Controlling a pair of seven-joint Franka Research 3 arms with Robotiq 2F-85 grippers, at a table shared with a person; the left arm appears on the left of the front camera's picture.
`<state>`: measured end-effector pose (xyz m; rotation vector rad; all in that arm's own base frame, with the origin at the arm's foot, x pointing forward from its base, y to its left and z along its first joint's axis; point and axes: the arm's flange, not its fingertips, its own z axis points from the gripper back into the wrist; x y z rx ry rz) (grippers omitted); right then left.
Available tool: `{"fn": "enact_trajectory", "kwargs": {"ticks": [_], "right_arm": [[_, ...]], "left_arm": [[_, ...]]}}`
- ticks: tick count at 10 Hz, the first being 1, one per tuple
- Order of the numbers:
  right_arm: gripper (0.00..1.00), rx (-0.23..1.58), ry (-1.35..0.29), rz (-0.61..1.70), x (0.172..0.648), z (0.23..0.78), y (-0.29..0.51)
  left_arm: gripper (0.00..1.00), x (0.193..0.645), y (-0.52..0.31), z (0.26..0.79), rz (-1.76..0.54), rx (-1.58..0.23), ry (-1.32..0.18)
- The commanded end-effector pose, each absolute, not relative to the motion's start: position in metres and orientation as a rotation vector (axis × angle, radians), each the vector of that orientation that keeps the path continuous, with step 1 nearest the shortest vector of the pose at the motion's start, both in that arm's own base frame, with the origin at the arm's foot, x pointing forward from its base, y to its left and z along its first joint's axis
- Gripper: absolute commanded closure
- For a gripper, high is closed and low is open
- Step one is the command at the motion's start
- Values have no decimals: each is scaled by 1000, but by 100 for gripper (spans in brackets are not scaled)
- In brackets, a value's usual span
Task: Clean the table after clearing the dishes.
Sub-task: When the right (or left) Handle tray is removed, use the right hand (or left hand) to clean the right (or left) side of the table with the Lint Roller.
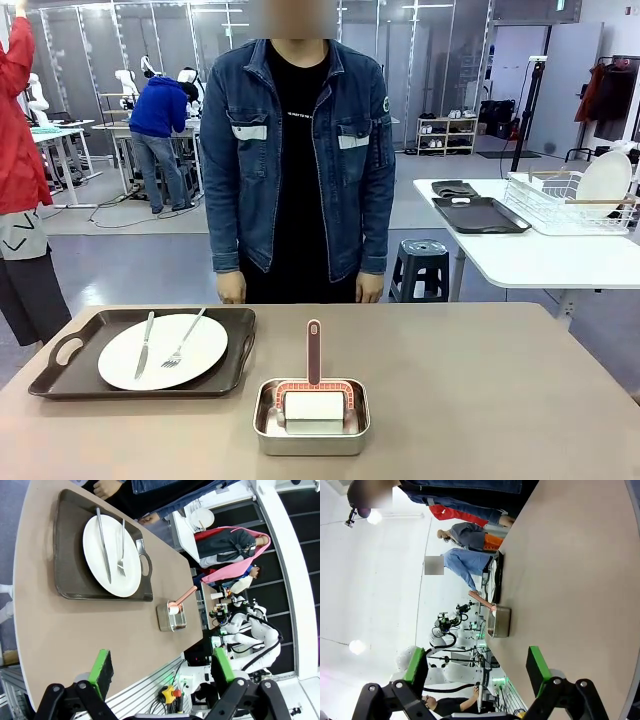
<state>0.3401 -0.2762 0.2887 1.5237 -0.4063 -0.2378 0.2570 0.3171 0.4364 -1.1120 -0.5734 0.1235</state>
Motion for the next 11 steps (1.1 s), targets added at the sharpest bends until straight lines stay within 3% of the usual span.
{"fn": "enact_trajectory", "kwargs": {"ticks": [1,11], "right_arm": [[0,1499,-406,-235,339,295,-280],[0,1499,-406,-235,339,295,-280]], "left_arm": [[0,254,319,438,120,-1121,-590],[0,254,319,438,120,-1121,-590]]}}
